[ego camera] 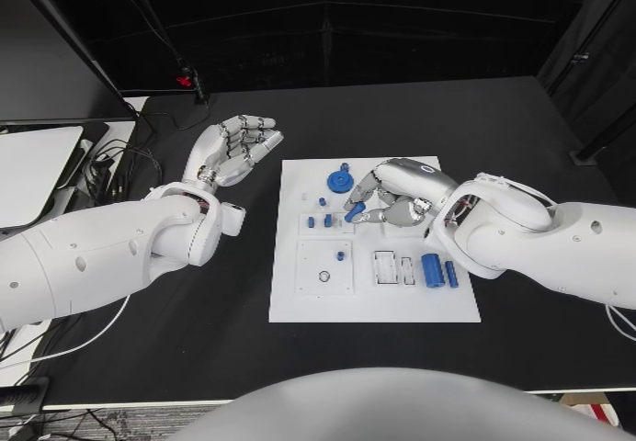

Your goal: Assemble the parts on the task board

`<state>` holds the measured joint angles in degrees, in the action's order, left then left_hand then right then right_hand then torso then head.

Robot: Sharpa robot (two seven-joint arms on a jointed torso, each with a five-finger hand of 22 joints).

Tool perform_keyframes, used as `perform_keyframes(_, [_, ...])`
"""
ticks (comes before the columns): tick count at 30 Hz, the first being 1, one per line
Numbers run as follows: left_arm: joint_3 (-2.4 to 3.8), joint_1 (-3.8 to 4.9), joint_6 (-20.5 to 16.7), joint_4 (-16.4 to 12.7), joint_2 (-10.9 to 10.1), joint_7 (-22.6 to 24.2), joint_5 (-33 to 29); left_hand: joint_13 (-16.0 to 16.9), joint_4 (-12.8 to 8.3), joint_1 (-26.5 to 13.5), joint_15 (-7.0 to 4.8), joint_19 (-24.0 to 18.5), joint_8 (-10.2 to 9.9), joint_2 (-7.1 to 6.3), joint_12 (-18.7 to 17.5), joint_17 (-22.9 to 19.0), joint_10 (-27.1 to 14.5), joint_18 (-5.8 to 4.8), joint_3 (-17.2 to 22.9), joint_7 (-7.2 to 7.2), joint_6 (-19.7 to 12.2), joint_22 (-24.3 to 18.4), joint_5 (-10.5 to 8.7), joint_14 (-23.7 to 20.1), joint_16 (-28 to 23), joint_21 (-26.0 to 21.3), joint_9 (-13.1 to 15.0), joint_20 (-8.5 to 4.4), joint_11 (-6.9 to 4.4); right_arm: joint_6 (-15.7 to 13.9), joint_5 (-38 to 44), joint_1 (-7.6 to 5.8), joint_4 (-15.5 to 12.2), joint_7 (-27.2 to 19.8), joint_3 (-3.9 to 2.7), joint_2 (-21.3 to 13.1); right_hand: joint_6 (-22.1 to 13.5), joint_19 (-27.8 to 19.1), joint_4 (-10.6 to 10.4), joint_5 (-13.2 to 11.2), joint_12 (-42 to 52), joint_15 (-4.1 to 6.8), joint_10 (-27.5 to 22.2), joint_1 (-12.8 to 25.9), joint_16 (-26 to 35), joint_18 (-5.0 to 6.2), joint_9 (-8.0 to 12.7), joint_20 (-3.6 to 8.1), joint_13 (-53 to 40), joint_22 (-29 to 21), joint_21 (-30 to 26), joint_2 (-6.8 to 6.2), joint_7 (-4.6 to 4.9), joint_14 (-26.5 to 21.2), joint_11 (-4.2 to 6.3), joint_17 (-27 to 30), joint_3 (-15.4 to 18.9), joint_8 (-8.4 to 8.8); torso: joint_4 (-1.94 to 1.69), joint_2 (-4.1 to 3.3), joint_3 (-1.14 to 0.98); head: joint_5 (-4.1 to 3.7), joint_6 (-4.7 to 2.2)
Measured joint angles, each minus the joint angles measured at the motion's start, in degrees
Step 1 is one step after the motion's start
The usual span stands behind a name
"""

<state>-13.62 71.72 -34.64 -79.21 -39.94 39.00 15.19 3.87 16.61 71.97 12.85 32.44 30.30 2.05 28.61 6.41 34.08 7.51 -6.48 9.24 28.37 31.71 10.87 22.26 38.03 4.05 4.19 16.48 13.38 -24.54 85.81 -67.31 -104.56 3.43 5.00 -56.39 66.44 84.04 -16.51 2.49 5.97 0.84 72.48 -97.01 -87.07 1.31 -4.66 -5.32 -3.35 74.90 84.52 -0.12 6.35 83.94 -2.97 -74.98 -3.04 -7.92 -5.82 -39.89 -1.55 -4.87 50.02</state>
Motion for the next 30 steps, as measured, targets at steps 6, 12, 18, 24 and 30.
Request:
perform_keyframes(6, [0.00, 0.00, 0.00, 0.03, 0.01, 0.00, 0.00, 0.00, 0.00, 0.00, 0.00, 0.00, 0.00, 0.00, 0.00, 0.00, 0.00, 0.00, 0.00, 0.00, 0.00, 0.00, 0.00, 0.00, 0.00, 0.00, 0.00, 0.00, 0.00, 1.58, 0.35, 1.05, 0.65, -0.96, 0.04, 3.33, -0.02, 0.00, 0.00, 0.00, -0.11, 0.00, 0.01, -0.06, 0.00, 0.00, 0.06, 0.00, -0.01, 0.00, 0.00, 0.06, -0.01, 0.00, 0.01, 0.00, 0.00, 0.08, 0.03, 0.03, 0.02, 1.60, 0.00])
perform_keyframes(12, [0.00, 0.00, 0.00, 0.06, 0.18, 0.00, 0.00, 0.00, 0.00, 0.00, 0.00, 0.00, 0.00, 0.00, 0.00, 0.00, 0.00, 0.00, 0.00, 0.00, 0.00, 0.00, 0.00, 0.00, 0.00, 0.00, 0.00, 0.00, 0.00, 3.89, 3.01, 2.47, 1.33, -1.48, 0.04, 5.48, 0.08, 0.00, 0.00, -0.09, -0.29, 0.00, 0.01, -0.21, -0.24, 0.00, 0.12, 0.00, -0.05, 0.00, 0.00, 0.07, 0.11, 0.00, 0.01, 0.00, 0.00, 0.22, 0.05, 0.12, 0.02, 2.82, -0.01])
perform_keyframes(18, [0.00, 0.00, 0.00, 0.02, 0.14, 0.00, 0.00, 0.00, 0.00, 0.00, 0.00, 0.00, 0.00, 0.00, 0.00, 0.01, 0.00, 0.00, 0.00, 0.00, 0.00, 0.00, 0.00, 0.00, 0.00, 0.00, 0.00, 0.00, 0.00, 6.42, 7.18, 3.96, 2.18, -1.76, 0.04, 7.32, 0.03, 0.00, 0.00, -0.20, -0.32, 0.00, 0.01, -0.28, -0.24, 0.00, 0.10, 0.00, -0.05, 0.00, 0.00, 0.13, 0.23, 0.00, 0.01, 0.00, 0.01, 0.40, 0.05, 0.15, 0.02, 3.90, -0.02])
perform_keyframes(24, [0.00, 0.00, 0.00, -0.03, 0.08, 0.00, 0.00, 0.00, 0.00, 0.00, 0.00, 0.00, 0.00, 0.00, 0.00, 0.01, 0.00, 0.00, 0.00, 0.00, 0.00, 0.01, 0.00, 0.00, 0.00, 0.00, 0.00, 0.00, 0.00, 8.16, 10.45, 4.57, 2.82, -1.88, 0.07, 8.29, 0.02, 0.00, 0.00, 0.01, -0.33, 0.00, 0.00, -0.28, -0.24, 0.00, 0.08, 0.00, -0.04, 0.00, 0.00, 0.12, 0.24, 0.00, 0.00, 0.00, 0.02, 0.51, 0.05, 0.15, -0.01, 4.00, -0.02])
perform_keyframes(30, [0.00, 0.00, 0.00, -0.03, 0.00, 0.00, 0.00, 0.00, 0.00, 0.00, 0.00, 0.00, 0.00, 0.00, 0.00, 0.01, 0.00, 0.00, 0.00, 0.00, 0.00, 0.01, 0.00, 0.00, 0.00, 0.00, 0.00, 0.00, 0.00, 9.84, 12.90, 4.83, 3.15, -1.83, 0.07, 8.86, 0.00, 0.00, -0.01, 0.01, -0.46, 0.00, 0.00, -0.27, -0.24, 0.01, 0.09, 0.00, -0.03, 0.00, 0.00, 0.12, 0.25, 0.00, 0.00, 0.00, 0.03, 0.36, 0.13, 0.15, -0.01, 3.67, -0.02])
